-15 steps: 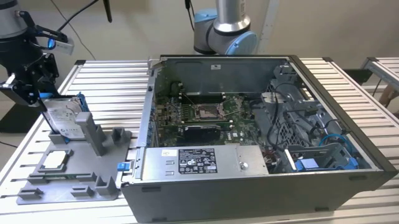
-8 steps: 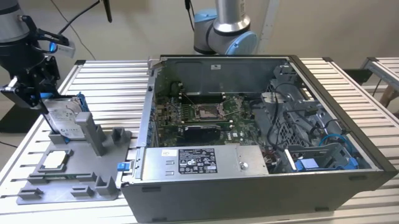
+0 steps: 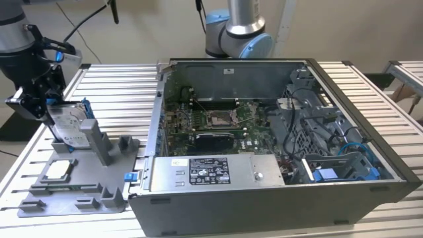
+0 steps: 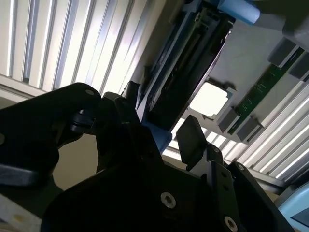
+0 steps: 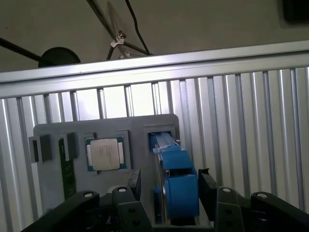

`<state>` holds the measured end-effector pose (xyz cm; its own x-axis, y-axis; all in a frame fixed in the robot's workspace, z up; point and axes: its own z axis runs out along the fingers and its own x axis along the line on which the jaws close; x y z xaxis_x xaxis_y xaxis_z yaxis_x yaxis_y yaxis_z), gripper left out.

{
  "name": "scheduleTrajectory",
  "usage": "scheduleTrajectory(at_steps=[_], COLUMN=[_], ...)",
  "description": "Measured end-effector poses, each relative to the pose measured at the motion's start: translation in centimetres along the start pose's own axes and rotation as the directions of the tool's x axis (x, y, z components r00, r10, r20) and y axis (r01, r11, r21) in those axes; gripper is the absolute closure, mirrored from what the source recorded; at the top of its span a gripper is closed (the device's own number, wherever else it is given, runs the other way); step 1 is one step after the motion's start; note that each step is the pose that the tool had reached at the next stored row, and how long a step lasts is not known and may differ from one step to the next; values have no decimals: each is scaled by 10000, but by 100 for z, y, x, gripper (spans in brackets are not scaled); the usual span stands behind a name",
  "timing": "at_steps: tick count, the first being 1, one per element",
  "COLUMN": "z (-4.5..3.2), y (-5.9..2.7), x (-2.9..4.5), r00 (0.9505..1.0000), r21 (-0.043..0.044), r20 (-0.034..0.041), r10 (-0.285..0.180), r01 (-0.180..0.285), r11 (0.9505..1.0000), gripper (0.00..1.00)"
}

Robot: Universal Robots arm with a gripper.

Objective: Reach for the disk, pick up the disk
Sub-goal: 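Pick up the disk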

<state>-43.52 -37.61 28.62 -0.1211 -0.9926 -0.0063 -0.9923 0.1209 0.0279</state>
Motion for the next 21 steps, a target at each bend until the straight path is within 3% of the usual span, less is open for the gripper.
scheduleTrajectory(at_steps=[9, 16, 21], z=[95, 141, 165], y=[20, 20, 19], x=[4, 3, 4], r00=[9994, 9989, 9988], r21=[25, 76, 71], r20=[25, 211, 255], r10=[-336, -426, -427], r01=[336, 425, 425], r11=[9994, 9991, 9991], gripper=[0, 0, 0])
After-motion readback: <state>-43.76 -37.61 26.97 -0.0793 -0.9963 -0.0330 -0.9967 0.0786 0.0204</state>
